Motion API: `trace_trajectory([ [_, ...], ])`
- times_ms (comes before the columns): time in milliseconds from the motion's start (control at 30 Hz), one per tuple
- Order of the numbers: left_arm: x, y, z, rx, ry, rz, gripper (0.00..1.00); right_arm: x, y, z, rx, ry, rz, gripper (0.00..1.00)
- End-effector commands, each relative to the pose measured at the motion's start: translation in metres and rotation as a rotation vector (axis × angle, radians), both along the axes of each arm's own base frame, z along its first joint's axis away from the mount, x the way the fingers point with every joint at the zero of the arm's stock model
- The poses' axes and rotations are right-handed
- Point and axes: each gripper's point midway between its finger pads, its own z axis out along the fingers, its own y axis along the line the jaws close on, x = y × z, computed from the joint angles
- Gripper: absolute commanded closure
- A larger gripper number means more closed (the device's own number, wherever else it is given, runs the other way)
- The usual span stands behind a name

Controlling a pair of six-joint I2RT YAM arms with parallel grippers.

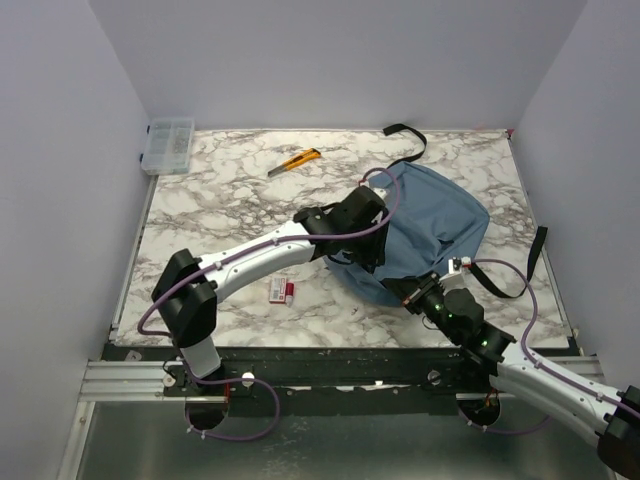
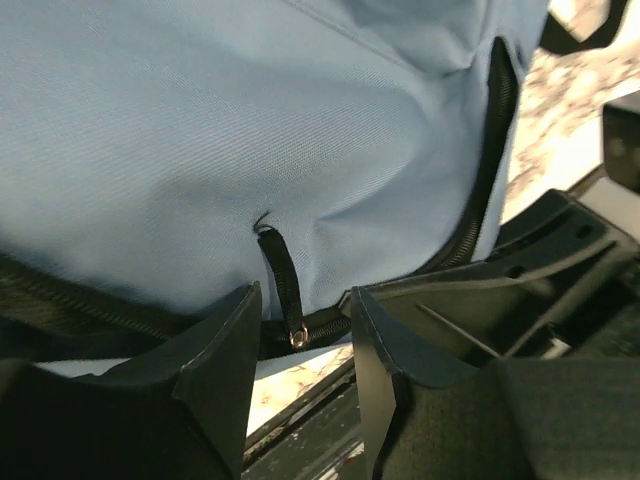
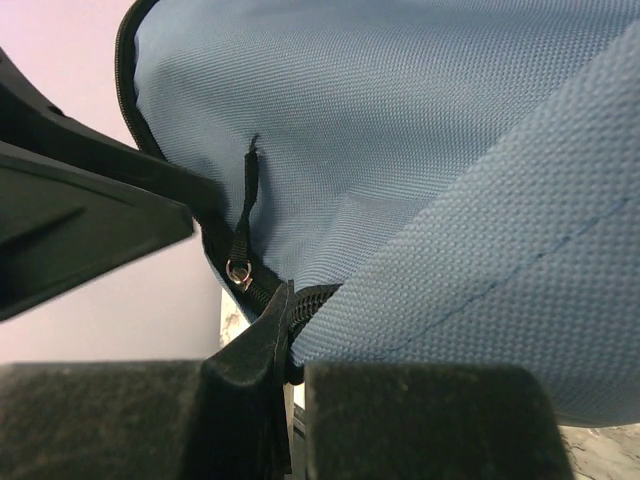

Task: Pack the student bag
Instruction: Zip the student bag at the center of the board.

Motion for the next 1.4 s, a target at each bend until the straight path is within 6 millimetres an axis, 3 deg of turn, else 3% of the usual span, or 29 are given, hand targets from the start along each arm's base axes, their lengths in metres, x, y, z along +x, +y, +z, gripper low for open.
trace_trajectory([
  [0, 0.001, 0.004, -0.007, 0.137, -0.052, 0.023, 0.58, 0.009, -0.005, 0.016, -0.013, -0.044, -0.047, 1.0],
  [367, 0.005, -0.006, -0.038, 0.275, -0.079, -0.007, 0.62, 0.009, -0.007, 0.018, -0.03, -0.051, -0.047, 0.99],
  [667, 0.012, 0.002, -0.053, 0.37, -0.135, -0.001, 0.64, 0.009, -0.008, 0.018, -0.044, -0.052, -0.053, 1.0],
  [800, 0.014, 0.005, -0.052, 0.394, -0.171, -0.015, 0.79, 0.01, -0.01, 0.018, -0.055, -0.052, -0.061, 0.99],
  [967, 0.014, 0.004, -0.036, 0.351, -0.212, -0.026, 1.0, 0.013, -0.013, 0.017, -0.072, -0.046, -0.081, 0.99],
  [1200, 0.047, 0.05, -0.006, 0.326, -0.324, 0.201, 1.0, 0.013, -0.038, 0.008, -0.13, 0.042, -0.195, 0.99],
  [1367, 0.076, 0.093, -0.005, 0.174, -0.246, 0.35, 1.0, 0.008, -0.066, 0.01, -0.143, 0.079, -0.298, 0.99],
])
